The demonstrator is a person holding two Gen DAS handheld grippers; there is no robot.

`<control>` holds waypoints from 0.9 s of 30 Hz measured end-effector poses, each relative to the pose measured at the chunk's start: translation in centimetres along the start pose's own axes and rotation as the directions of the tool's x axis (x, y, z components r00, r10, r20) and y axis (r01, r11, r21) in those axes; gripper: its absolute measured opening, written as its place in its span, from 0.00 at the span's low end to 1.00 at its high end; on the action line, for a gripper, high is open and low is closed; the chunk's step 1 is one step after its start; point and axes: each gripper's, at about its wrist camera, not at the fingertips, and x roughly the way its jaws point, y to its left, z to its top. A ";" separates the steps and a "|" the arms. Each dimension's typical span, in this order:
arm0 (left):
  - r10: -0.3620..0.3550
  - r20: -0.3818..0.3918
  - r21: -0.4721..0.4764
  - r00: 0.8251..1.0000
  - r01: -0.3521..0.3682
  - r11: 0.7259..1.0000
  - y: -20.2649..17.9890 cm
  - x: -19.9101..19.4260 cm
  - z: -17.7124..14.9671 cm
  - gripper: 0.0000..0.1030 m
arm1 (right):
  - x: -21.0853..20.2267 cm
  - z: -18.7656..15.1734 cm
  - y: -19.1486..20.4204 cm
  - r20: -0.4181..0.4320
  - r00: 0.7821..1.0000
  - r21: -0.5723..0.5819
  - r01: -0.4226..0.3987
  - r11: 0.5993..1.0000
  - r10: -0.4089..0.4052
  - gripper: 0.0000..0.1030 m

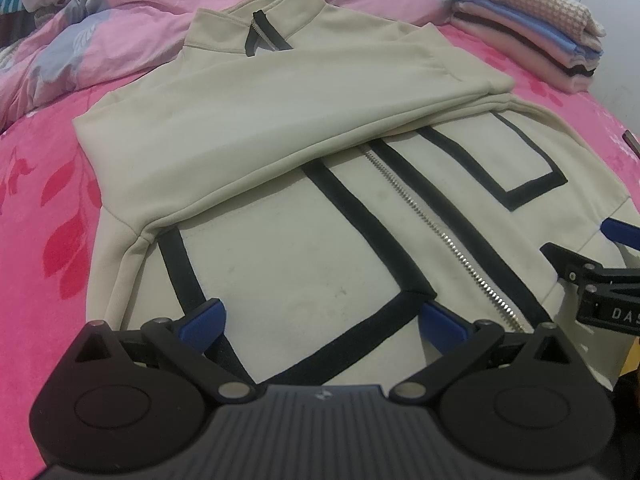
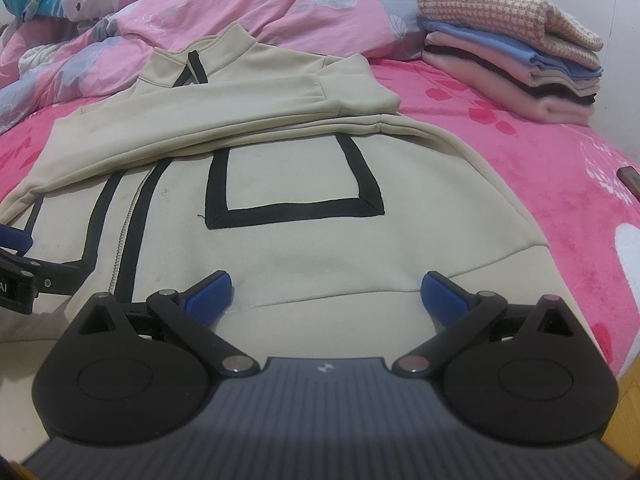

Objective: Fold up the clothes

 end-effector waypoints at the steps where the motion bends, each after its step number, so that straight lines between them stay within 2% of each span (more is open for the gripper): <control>1: 0.001 0.002 0.001 1.000 -0.001 1.000 0.0 0.0 0.0 1.00 | 0.0 0.0 0.0 0.000 1.000 -0.001 0.000 1.000 0.000 0.99; 8: 0.006 0.008 0.004 1.000 -0.006 1.000 -0.2 -0.4 0.2 1.00 | 0.1 0.0 0.1 -0.002 1.000 -0.009 0.006 1.000 -0.006 0.99; 13: 0.004 0.042 0.006 0.999 -0.004 1.000 0.0 -1.7 0.3 1.00 | 0.0 0.0 0.1 -0.002 1.000 -0.009 0.007 1.000 -0.007 0.99; 17: 0.055 0.102 0.013 0.993 -0.056 0.998 0.1 -2.3 0.5 1.00 | 0.0 0.0 0.2 -0.003 1.000 -0.011 0.009 1.000 -0.009 0.99; 19: 0.093 0.105 0.004 0.990 -0.094 0.996 0.3 -1.9 0.5 1.00 | 0.0 0.0 0.2 -0.003 1.000 -0.013 0.009 1.000 -0.009 0.99; 23: 0.083 0.067 -0.049 0.994 -0.080 0.996 1.2 -0.1 0.3 1.00 | 0.1 0.0 0.2 -0.003 1.000 -0.012 0.009 1.000 -0.010 0.99; 25: 0.067 0.071 -0.088 0.995 -0.061 0.994 1.8 0.1 0.1 1.00 | 0.0 0.1 0.2 -0.001 1.000 -0.010 0.008 1.000 -0.008 0.99; 27: 0.062 0.072 -0.089 0.996 -0.055 0.995 1.9 0.2 0.0 1.00 | -0.3 0.2 0.2 0.012 1.000 -0.017 0.020 1.000 -0.020 0.99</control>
